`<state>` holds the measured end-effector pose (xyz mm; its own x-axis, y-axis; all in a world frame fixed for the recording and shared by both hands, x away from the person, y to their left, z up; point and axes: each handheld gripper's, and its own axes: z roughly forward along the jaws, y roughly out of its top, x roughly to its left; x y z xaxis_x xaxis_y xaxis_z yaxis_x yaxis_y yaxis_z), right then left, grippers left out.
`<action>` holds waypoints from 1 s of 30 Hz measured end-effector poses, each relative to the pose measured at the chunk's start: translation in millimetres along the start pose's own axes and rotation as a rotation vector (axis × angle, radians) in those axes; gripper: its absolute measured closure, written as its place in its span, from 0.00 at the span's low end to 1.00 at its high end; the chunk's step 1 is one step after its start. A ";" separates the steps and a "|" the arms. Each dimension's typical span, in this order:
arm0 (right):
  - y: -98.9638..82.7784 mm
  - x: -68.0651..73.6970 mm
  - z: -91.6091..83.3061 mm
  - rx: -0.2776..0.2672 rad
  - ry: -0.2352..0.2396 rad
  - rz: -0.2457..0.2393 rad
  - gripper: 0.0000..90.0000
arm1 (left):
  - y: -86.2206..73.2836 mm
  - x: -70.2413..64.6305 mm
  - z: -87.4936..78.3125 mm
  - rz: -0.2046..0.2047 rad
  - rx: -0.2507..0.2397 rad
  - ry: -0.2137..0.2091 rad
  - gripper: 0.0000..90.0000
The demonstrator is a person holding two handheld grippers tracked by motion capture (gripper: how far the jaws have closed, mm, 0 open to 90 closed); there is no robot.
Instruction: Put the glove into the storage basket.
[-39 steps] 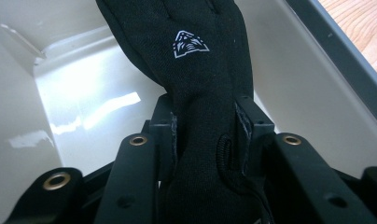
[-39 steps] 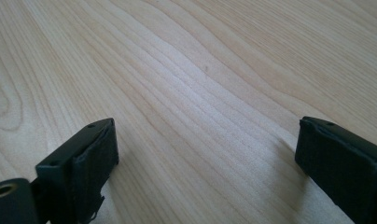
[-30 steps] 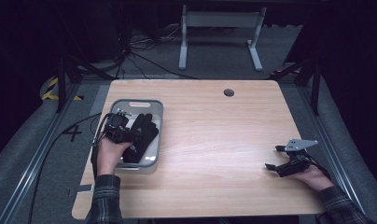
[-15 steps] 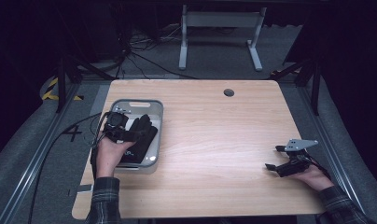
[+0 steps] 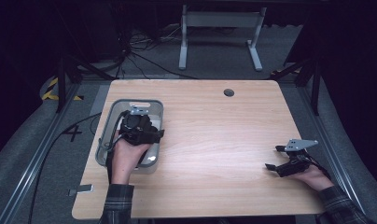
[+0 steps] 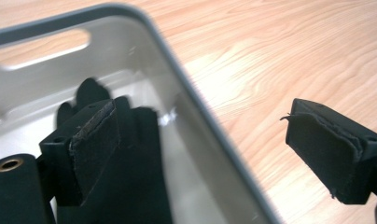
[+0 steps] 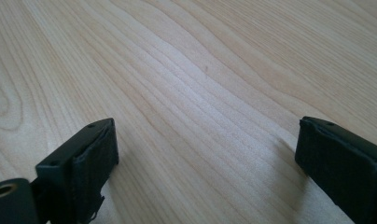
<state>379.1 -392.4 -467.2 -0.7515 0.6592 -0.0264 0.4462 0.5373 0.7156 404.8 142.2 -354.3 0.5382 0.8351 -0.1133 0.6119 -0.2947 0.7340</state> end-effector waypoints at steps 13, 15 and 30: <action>0.0 0.0 0.0 0.000 0.000 0.000 0.07 | 5.4 -65.8 29.9 0.075 -0.015 -0.095 0.11; 0.0 0.1 0.0 0.001 0.001 0.000 0.07 | 4.6 -76.6 36.4 0.089 -0.018 -0.110 0.12; 0.0 0.1 0.1 0.001 0.001 0.000 0.07 | -19.2 -133.5 86.4 0.171 -0.032 -0.179 0.12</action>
<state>379.0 -392.3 -467.3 -0.7524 0.6582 -0.0257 0.4464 0.5381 0.7149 371.2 -3.8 -411.1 0.7281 0.6780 -0.1008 0.4861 -0.4070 0.7733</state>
